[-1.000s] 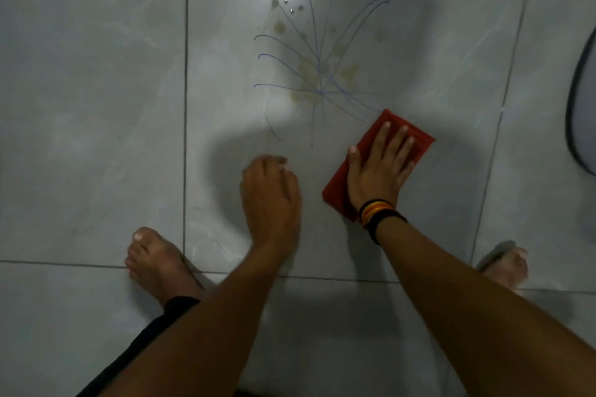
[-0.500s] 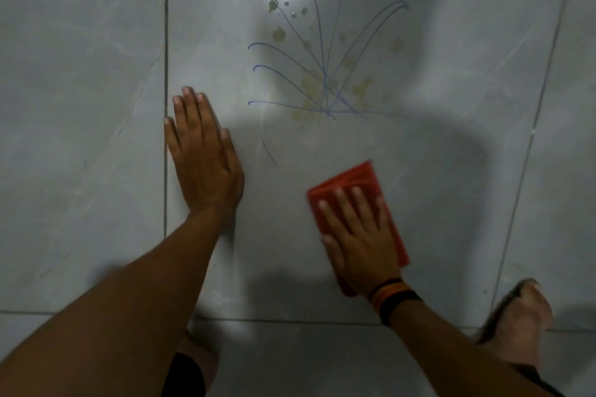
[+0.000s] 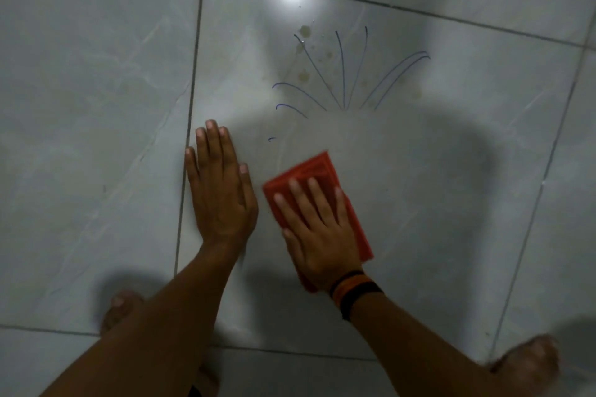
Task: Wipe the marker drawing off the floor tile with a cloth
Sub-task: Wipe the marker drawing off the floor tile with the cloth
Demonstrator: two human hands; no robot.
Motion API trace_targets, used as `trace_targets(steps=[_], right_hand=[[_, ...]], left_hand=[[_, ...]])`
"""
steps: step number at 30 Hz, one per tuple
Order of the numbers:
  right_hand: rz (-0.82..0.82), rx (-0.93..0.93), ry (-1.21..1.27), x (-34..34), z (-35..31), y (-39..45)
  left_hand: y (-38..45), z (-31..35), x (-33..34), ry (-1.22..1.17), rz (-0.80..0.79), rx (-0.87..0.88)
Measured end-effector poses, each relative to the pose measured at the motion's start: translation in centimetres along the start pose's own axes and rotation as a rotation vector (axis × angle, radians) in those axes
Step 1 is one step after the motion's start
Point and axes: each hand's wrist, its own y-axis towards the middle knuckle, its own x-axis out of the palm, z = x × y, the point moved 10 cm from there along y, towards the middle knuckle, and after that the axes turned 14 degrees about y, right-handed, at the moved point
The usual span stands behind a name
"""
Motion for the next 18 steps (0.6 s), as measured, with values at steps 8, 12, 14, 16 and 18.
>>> trace_targets(steps=[8,12,14,16,18], right_hand=[[0.336,0.663,-0.01,-11.1,16.0,5.4],[0.315,0.426,-0.065,-8.9,7.7,14.0],[0.176,0.183,-0.04,-5.5,2.5,13.4],[0.047,0.029,-0.015,-3.7,1.0,9.7],[0.014,0.014,-0.019,-4.0,3.9,5.4]], left_hand=[[0.1,-0.1,0.5,0.026,-0.019,-0.007],[0.2,0.3,0.0,0.001,-0.048,0.002],[1.1,0.5,-0.6,-0.032,-0.056,0.019],[3.3,1.2,-1.8,-0.084,-0.024,0.047],[6.3,2.2,-2.8,-0.122,0.014,0.073]])
